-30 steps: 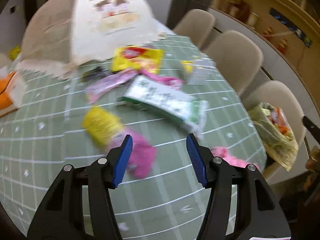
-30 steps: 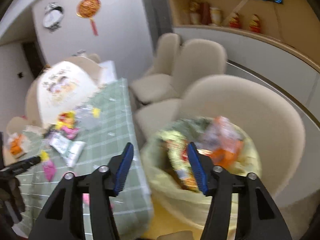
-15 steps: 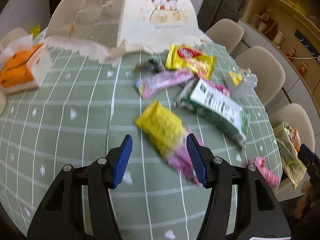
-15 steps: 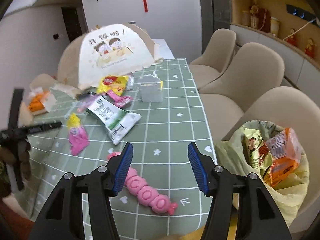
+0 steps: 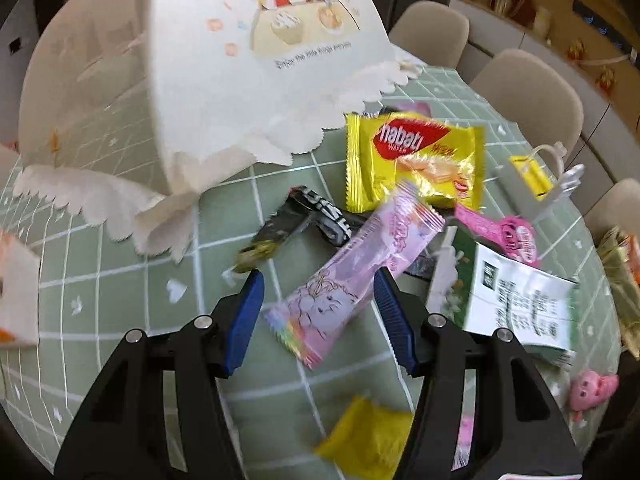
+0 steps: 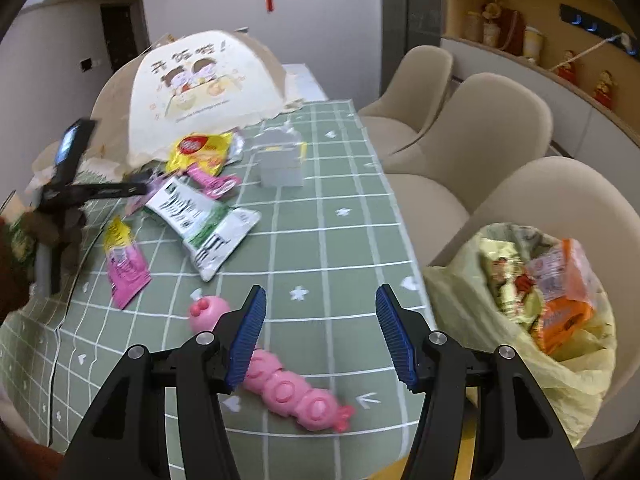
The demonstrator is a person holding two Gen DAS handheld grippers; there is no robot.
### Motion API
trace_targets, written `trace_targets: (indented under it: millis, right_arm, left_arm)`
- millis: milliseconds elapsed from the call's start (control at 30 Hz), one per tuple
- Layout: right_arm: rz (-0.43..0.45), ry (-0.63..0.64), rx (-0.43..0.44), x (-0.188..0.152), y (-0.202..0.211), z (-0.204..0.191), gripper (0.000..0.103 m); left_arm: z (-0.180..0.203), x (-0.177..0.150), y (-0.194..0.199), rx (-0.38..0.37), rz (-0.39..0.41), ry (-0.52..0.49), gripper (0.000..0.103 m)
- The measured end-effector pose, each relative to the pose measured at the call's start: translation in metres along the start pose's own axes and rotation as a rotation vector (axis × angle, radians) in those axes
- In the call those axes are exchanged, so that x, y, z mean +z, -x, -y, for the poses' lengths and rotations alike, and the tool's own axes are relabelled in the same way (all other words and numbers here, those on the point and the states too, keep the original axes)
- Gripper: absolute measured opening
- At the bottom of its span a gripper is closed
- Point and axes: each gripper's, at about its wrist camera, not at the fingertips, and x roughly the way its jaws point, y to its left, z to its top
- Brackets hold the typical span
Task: Collect trash
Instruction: 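Grasp the pink stick wrapper with the left gripper while the right gripper grasps the yellow-purple stick wrapper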
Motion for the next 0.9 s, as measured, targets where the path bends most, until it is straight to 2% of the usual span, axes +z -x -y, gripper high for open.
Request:
trace_targets:
  millis: [67, 100, 167, 200, 233, 433, 567, 767, 900]
  right_arm:
    - [-0.013, 0.004, 0.02, 0.0, -0.005, -0.005, 0.054]
    - [-0.017, 0.003, 0.033, 0.0, -0.007, -0.008, 0.054]
    - [-0.027, 0.002, 0.082, 0.0, -0.009, -0.013, 0.054]
    - [-0.031, 0.007, 0.112, 0.001, -0.01, -0.016, 0.054]
    - [-0.034, 0.015, 0.132, 0.001, -0.01, -0.02, 0.054]
    - [-0.049, 0.17, 0.233, 0.004, -0.017, -0.067, 0.054]
    - [-0.073, 0.27, 0.336, 0.007, -0.032, -0.105, 0.054]
    - [-0.087, 0.427, 0.475, 0.021, -0.056, -0.164, 0.054]
    - [-0.104, 0.498, 0.521, 0.035, -0.077, -0.195, 0.054]
  left_arm:
    - [0.008, 0.002, -0.01, -0.039, -0.027, -0.018, 0.054]
    - [0.01, 0.003, -0.009, -0.027, -0.022, -0.025, 0.051]
    - [0.016, 0.002, -0.008, -0.025, -0.027, -0.037, 0.035]
    - [0.018, 0.001, -0.006, -0.034, -0.033, -0.037, 0.015]
    - [0.018, 0.0, -0.004, -0.046, -0.049, -0.029, 0.013]
    - [0.008, -0.02, 0.032, -0.146, -0.053, 0.083, 0.012]
    - [-0.009, -0.042, 0.064, -0.173, -0.035, 0.151, 0.012]
    - [-0.056, -0.066, 0.104, -0.151, 0.026, 0.318, 0.012]
    - [-0.074, -0.073, 0.117, -0.12, 0.045, 0.366, 0.012]
